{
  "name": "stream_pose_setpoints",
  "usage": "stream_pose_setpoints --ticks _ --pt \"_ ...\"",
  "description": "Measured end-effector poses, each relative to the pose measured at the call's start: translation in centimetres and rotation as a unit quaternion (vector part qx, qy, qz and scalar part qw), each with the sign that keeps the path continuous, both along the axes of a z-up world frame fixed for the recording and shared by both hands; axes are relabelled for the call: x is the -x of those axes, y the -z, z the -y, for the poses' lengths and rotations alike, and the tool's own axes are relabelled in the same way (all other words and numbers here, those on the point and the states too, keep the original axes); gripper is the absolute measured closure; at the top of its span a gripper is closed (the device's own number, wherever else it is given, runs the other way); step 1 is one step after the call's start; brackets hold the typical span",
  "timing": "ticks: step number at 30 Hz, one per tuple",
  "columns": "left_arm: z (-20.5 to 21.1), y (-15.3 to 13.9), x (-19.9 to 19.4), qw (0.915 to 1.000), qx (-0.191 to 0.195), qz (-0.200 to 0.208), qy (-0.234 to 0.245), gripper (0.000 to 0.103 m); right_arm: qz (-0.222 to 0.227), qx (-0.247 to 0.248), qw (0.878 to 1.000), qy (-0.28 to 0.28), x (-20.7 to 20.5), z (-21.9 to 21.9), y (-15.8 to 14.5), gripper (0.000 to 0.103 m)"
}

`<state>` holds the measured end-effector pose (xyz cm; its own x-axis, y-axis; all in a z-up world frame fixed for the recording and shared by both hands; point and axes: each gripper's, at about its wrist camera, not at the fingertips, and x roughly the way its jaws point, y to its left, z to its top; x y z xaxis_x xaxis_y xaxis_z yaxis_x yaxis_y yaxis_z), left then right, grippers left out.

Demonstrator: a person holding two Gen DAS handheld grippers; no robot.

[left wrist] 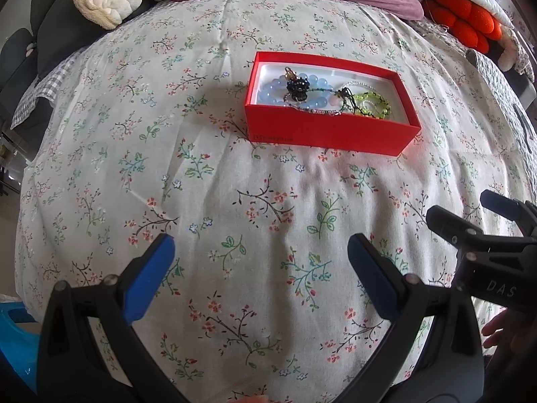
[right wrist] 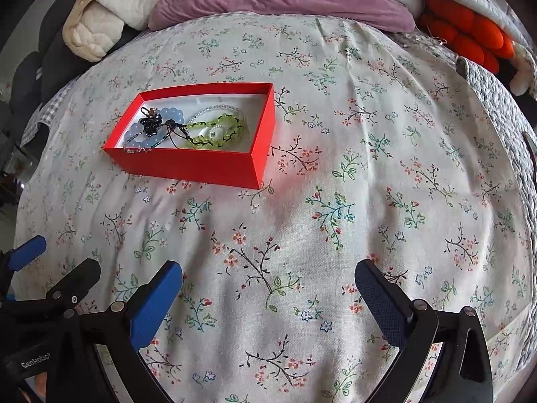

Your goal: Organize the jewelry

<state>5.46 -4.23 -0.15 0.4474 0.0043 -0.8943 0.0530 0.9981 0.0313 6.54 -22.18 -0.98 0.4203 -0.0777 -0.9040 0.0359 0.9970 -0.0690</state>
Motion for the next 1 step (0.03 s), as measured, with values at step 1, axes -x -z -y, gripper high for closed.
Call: stream_pose_setpoints --ticks 1 --pt "-0.01 0.13 0.08 1.0 0.001 -0.001 0.002 0.001 -0.001 0.001 1.0 0.0 0.08 0.09 0.09 0.0"
